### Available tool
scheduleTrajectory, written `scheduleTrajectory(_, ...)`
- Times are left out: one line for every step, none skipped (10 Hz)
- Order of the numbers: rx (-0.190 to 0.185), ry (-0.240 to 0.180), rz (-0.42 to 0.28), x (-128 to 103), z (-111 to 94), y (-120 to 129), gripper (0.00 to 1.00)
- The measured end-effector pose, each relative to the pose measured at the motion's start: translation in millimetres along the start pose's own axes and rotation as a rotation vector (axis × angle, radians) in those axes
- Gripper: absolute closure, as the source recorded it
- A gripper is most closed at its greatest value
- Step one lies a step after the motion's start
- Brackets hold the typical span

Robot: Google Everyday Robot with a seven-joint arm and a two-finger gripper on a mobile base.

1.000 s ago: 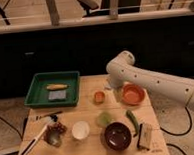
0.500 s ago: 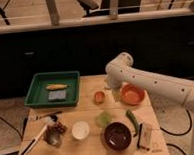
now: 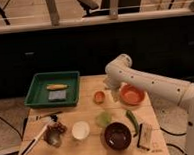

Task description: Place apple in paper cup

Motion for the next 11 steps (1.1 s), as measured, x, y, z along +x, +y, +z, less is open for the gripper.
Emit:
scheduleTrajectory(-0.001,-0.004,-0.009,0.0,3.1,-1.1,0.2)
scheduleTrajectory(-0.002,-0.006,-0.017,-0.4,5.4,-2.4,0.2)
scheduleTrajectory(-0.003,-0.01,-0.029,-3.3,8.3,-5.4,0.2)
scheduleTrajectory(-0.004,-0.012,-0.039,-4.0,11.3,-7.5,0.2)
scheduleTrajectory(-0.005,-0.014,-0.044,-4.7,12.7,-8.4,0.2)
scheduleTrajectory(-0.008,-0.018,-0.054,-5.8,15.5,-10.2,0.2)
scheduleTrajectory(-0.009,-0.022,-0.062,-6.2,17.5,-12.4,0.2)
scheduleTrajectory(-0.012,-0.025,-0.069,-6.3,19.9,-13.5,0.2)
scheduleTrajectory(-0.012,-0.027,-0.075,-6.9,21.6,-15.4,0.2)
scheduleTrajectory(-0.015,-0.031,-0.083,-7.8,24.5,-17.7,0.2)
scheduleTrajectory(-0.016,-0.034,-0.089,-8.5,26.6,-19.3,0.2)
